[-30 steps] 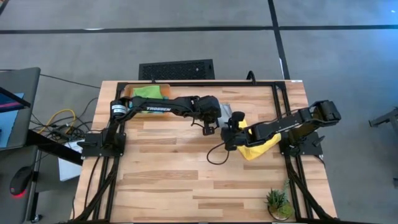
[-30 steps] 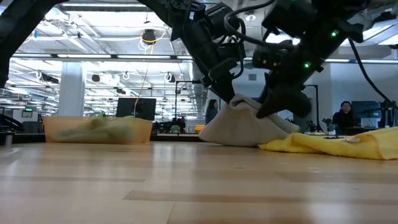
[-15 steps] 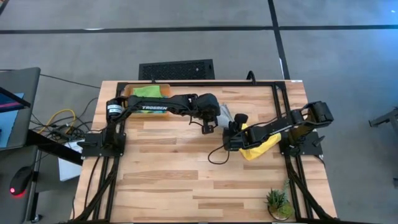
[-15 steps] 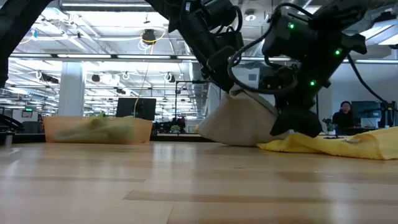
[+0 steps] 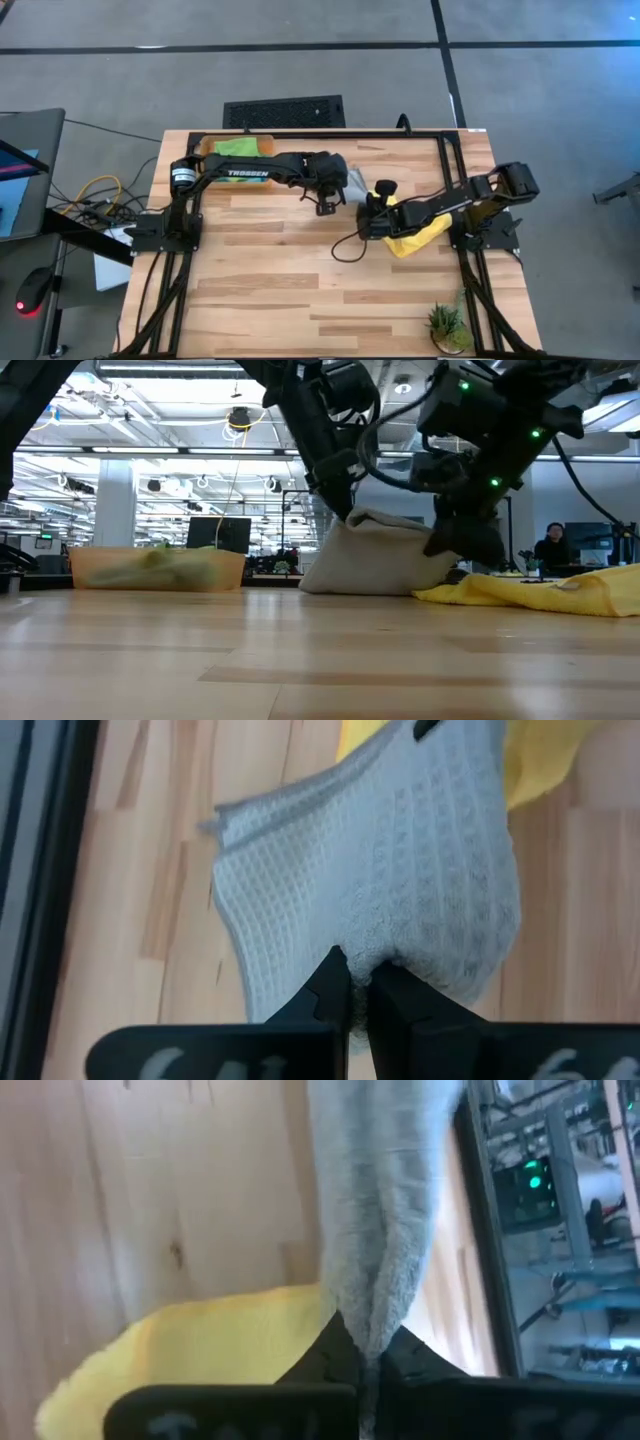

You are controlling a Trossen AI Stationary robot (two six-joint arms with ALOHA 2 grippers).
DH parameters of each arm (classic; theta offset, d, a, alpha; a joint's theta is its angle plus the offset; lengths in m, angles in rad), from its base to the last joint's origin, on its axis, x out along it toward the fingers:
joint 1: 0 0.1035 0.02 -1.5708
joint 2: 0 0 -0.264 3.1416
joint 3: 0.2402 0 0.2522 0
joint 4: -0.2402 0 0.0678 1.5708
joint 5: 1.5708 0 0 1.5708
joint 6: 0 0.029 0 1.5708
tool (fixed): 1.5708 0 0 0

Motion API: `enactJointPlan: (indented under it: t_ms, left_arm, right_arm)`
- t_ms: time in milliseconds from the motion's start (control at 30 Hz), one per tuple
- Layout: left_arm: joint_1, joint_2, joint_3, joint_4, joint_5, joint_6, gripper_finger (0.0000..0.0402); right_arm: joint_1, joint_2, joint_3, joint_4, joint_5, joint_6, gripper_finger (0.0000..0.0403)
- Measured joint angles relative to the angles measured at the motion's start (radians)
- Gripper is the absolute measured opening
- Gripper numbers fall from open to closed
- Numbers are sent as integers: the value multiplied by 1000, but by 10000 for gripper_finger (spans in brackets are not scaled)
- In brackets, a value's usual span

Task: Fold microfiber towels
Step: Put the gray microfiber cloth into the orange bin

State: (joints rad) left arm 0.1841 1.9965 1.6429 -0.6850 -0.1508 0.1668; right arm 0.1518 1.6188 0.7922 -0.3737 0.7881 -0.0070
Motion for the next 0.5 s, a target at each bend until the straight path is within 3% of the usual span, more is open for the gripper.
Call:
enactJointPlan:
  t_ms: [133, 367, 500]
  left_arm:
    - [-1, 0, 0, -56, -44, -5, 2]
    - [-4, -26, -1, -132, -129, 4, 2]
    - [-1, -64, -1, -178, -156, 3, 2]
  right_arm:
    - [-33, 0, 35, 25, -1, -75, 26]
    - [-101, 0, 79, 145, -7, -286, 11]
    - [-142, 0, 99, 216, -73, -376, 20]
